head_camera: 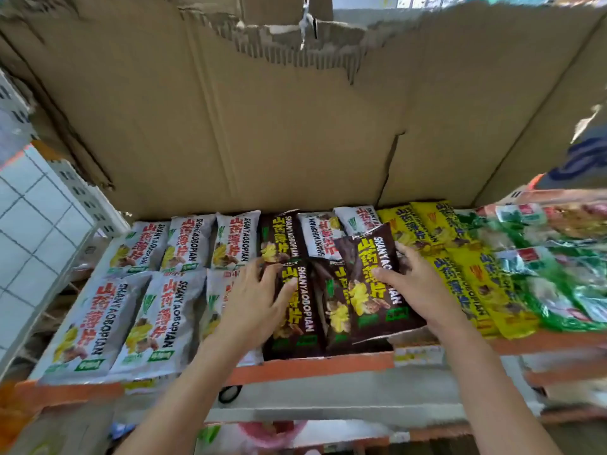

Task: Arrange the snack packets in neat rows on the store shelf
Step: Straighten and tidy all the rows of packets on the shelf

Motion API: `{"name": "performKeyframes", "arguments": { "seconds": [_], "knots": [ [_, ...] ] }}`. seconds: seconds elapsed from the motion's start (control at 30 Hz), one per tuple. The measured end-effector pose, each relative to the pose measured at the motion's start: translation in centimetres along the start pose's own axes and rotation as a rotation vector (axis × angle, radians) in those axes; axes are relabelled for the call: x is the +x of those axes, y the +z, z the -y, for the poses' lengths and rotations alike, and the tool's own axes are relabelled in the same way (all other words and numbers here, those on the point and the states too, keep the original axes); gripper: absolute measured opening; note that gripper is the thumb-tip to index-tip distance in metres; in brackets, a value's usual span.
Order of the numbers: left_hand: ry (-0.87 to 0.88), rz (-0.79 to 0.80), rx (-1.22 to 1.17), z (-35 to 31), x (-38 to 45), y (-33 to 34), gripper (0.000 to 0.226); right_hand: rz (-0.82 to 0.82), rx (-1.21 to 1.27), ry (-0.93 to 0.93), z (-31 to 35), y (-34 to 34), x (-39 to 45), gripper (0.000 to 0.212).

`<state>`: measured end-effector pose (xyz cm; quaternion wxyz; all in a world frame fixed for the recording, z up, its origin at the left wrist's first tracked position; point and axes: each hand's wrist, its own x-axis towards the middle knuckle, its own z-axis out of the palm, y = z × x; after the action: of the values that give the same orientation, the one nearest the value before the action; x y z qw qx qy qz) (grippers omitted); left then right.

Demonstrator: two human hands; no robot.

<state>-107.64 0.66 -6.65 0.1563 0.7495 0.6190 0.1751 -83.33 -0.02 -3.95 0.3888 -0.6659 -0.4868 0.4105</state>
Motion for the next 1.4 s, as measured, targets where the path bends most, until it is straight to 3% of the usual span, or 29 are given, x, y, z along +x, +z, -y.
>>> {"name": "performKeyframes", "arguments": {
  "seconds": [0.07, 0.13, 0.27, 0.4, 0.47, 0.6, 0.67, 0.73, 0.83, 0.97, 1.13, 1.23, 1.4],
  "knots": [
    [0.135, 0.021, 0.001, -1.9, 0.7, 1.0, 0.059, -0.023, -0.037, -0.040, -0.5, -1.8, -0.2, 0.044],
    [0.186, 0.112, 0.086, -3.2, 1.2, 2.5, 0.068, 0.013, -0.158, -0.031, -0.9, -2.7, -0.3, 0.042],
    [0.211, 0.177, 0.318, -3.6, 1.3, 5.4, 0.095, 0.035, -0.785, 0.031, -3.3, -2.5, 0.5, 0.060],
    [0.211, 0.174, 0.331, -3.3, 1.4, 5.4, 0.098, -0.120, -1.050, -0.170, -3.5, -1.3, 0.4, 0.051],
    [0.197, 0.164, 0.314, -3.6, 1.6, 5.0, 0.094, -0.126, -1.035, -0.256, -2.7, -0.6, 0.9, 0.047],
    [0.134, 0.114, 0.237, -4.6, 2.7, 4.1, 0.063, -0.050, -0.814, -0.361, -0.8, 1.2, 3.3, 0.039],
    [0.099, 0.093, 0.220, -5.0, 3.6, 3.9, 0.040, 0.007, -0.746, -0.361, 0.0, 2.3, 5.2, 0.037],
    [0.020, 0.037, 0.170, -5.0, 4.5, 3.6, 0.033, 0.067, -0.780, -0.314, 0.5, 3.5, 7.3, 0.043],
    [-0.159, -0.013, 0.118, -3.8, 5.9, 2.7, 0.041, 0.115, -0.900, -0.114, 1.1, 5.3, 9.8, 0.067],
    [-0.358, 0.127, 0.101, -2.3, 7.8, 1.6, 0.057, 0.151, -0.947, -0.028, 1.7, 6.7, 11.6, 0.084],
    [-0.428, 0.226, 0.088, -2.3, 9.5, 1.7, 0.074, 0.224, -0.908, -0.071, 2.4, 6.8, 12.7, 0.083],
    [-0.433, 0.217, 0.063, -1.8, 9.9, 1.8, 0.078, 0.230, -0.719, -0.001, 2.2, 6.6, 13.3, 0.080],
    [-0.431, 0.202, 0.003, -0.7, 10.2, 1.9, 0.078, -0.044, -0.409, -0.103, 3.0, 5.6, 13.0, 0.046]
  ]
}}
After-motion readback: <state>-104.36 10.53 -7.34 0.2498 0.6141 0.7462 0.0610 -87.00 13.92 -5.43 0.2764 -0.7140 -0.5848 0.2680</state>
